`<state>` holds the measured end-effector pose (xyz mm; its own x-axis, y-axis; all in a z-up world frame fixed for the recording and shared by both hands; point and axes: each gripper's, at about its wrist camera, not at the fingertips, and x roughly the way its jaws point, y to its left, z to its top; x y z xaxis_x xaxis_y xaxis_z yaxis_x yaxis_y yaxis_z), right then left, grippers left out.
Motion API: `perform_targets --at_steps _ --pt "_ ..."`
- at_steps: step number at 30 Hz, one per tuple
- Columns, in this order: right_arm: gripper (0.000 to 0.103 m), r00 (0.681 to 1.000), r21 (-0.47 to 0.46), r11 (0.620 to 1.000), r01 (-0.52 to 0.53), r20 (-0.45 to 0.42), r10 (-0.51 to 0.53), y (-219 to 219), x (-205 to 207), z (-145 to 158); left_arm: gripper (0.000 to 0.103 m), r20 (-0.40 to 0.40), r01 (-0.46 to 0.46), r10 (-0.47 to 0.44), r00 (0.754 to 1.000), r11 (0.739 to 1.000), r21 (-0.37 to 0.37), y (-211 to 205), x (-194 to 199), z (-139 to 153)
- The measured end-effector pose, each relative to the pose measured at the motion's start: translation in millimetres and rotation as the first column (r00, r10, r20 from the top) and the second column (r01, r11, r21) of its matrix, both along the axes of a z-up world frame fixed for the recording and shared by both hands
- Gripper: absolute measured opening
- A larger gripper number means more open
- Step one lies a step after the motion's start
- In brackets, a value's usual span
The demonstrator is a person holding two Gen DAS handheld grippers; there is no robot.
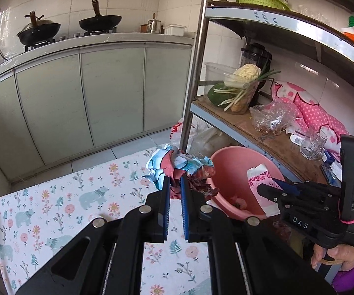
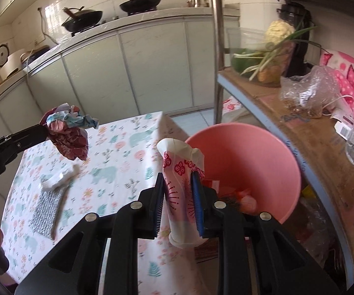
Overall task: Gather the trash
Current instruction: 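Carry the wrapper and pink-and-white paper cup over the pink bucket, then open both grippers to drop the wrapper and cup into the bucket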
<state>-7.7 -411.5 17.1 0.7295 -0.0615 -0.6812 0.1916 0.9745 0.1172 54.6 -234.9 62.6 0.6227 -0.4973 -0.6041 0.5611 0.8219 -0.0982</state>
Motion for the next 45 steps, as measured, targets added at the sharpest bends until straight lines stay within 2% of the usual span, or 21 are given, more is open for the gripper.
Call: perform_targets --at_steps 9,17,27,39,43,45 --pt "0.022 0.997 0.011 0.997 0.075 -0.024 -0.075 -38 10 -18 0.008 -0.039 0.083 -0.082 0.996 0.996 0.041 -75 14 -25" --pt "0.022 0.992 0.007 0.993 0.119 -0.046 -0.118 -60 24 -35 0.008 -0.095 0.104 -0.097 0.991 0.991 0.081 -111 29 -54" --pt "0.022 0.985 0.005 0.988 0.157 -0.071 -0.156 -77 36 -54 0.008 -0.166 0.126 -0.109 0.980 0.987 0.095 -136 42 -81" --pt "0.023 0.974 0.008 0.980 0.199 -0.111 -0.197 -93 43 -66 0.010 -0.177 0.169 -0.150 0.973 0.980 0.100 -150 38 -94" --pt "0.024 0.974 0.005 0.981 0.195 -0.122 -0.193 -94 44 -67 0.023 -0.183 0.165 -0.148 0.972 0.983 0.083 -147 39 -90" --pt "0.024 0.973 -0.001 0.981 0.194 -0.124 -0.193 -94 44 -66 0.024 -0.184 0.160 -0.144 0.972 0.984 0.076 -147 39 -89"
